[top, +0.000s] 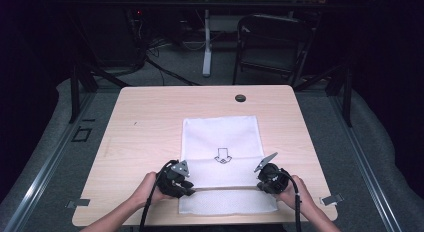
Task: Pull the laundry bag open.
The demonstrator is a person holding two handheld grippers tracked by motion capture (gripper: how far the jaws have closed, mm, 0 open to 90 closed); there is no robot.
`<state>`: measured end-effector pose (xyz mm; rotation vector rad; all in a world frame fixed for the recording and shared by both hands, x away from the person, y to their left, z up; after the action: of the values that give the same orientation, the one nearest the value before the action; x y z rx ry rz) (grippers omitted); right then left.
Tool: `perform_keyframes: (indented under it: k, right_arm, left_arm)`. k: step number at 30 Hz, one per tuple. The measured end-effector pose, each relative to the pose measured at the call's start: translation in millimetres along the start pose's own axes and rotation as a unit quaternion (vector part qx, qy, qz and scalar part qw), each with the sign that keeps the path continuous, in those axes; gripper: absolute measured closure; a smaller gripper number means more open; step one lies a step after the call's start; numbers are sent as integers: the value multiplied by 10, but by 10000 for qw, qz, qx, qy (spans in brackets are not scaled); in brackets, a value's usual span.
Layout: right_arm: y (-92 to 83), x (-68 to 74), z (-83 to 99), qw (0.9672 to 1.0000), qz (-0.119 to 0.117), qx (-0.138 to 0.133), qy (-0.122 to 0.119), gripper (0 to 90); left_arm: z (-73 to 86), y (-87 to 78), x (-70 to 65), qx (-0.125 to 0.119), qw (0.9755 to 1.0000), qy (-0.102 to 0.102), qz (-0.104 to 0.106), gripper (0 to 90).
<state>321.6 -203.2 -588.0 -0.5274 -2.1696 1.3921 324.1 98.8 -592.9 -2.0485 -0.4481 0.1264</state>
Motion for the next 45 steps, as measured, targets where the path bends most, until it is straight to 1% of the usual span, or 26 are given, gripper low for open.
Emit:
perform_keyframes:
  k: [4, 5, 6, 7, 9, 10, 13, 15, 17, 18, 20, 22, 25, 26, 28, 29, 31, 32, 33, 34, 37, 38, 40, 42, 44, 45]
  right_arm:
    - [5, 5, -3, 10000, 22, -10, 1, 900]
    - [5, 5, -4, 10000, 28, 4, 1, 900]
    - [20, 17, -7, 9999, -12, -84, 57, 900]
    - [5, 14, -11, 10000, -20, 55, -24, 900]
    - [10, 16, -14, 10000, 18, 51, -11, 900]
    - [9, 15, -13, 10000, 17, 48, -6, 900]
    - [3, 10, -7, 10000, 36, 69, 7, 900]
    - [2, 9, -7, 10000, 38, 78, 7, 900]
    - [3, 6, -4, 10000, 8, 47, 26, 900]
    - [17, 12, -2, 9999, 2, -60, 81, 900]
    - [2, 3, 1, 10000, 3, 23, 52, 900]
    - [3, 4, 0, 10000, 5, 25, 40, 900]
    - [2, 5, 2, 10000, 41, 27, 30, 900]
    - [2, 5, 3, 10000, 40, 23, 30, 900]
    - [-3, 7, 8, 10000, 11, 34, -75, 900]
    - [0, 8, 17, 9999, 30, -17, -137, 900]
    - [-15, 12, 27, 9997, -116, -118, -166, 819]
    - [-30, 14, 26, 9996, -190, -136, -186, 731]
    - [-51, 20, 16, 9993, -247, -245, -111, 660]
    - [-92, 28, 6, 9990, -275, -357, -78, 625]
    - [-231, 37, -4, 9986, -147, -493, -132, 403]
    - [-267, 34, 5, 9982, -171, -563, -65, 331]
    - [-348, 12, 48, 9981, 15, -608, 56, 134]
    - [-432, -9, 117, 9963, 108, -807, 266, 96]
    - [-515, -43, 227, 9949, 255, -866, 450, 32]
    - [-562, -60, 294, 9943, 323, -855, 554, 20]
  left_arm:
    - [-10, -12, -24, 103, 9998, 162, -74, 818]
    - [-2, -19, -20, 98, 9998, 157, -61, 818]
    - [7, -28, -18, 103, 9999, 127, -41, 819]
    - [16, -34, -18, 78, 9999, 119, -25, 820]
    - [25, -45, -25, 55, 10000, 78, 6, 821]
    - [28, -59, -28, 53, 9999, 125, 15, 821]
    - [55, -96, -21, 71, 9999, 121, -45, 821]
    - [110, -128, 18, 56, 10000, -30, -58, 821]
    - [174, -173, 59, 86, 9998, -77, -159, 821]
    - [209, -200, 84, 99, 9997, -150, -158, 821]
    - [265, -246, 119, -25, 9993, -362, -110, 821]
    - [279, -256, 110, 8, 9994, -286, -195, 820]
    - [279, -229, 125, 11, 9992, -369, -160, 819]
    - [276, -220, 126, 18, 9989, -455, -106, 818]
    - [267, -214, 132, 25, 9990, -455, -20, 811]
    - [258, -216, 139, 49, 9987, -510, -41, 804]
    - [240, -221, 142, 41, 9976, -686, 113, 669]
    - [228, -224, 136, 33, 9973, -737, 38, 609]
    - [220, -235, 137, 62, 9970, -770, -20, 520]
    - [211, -254, 141, 51, 9965, -837, 17, 467]
    - [197, -340, 177, 59, 9939, -1087, -175, 321]
    - [196, -376, 187, 58, 9923, -1201, -297, 257]
    - [214, -443, 192, 74, 9892, -1409, -403, 171]
    - [257, -512, 201, 107, 9844, -1657, -591, 138]
    - [314, -586, 215, 134, 9801, -1847, -716, 88]
    - [344, -629, 225, 138, 9772, -1941, -847, 84]
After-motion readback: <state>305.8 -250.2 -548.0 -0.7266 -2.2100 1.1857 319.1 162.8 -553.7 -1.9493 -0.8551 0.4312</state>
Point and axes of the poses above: each handheld gripper's, and its own axes: y roughly forward along the jaws, z roughly out of its underside, x roughly to its left, the point moved 4 cm from there along y, roughly forward along the jaws, and after that the axes turned 13 degrees about -z, right-handed, at the moved point
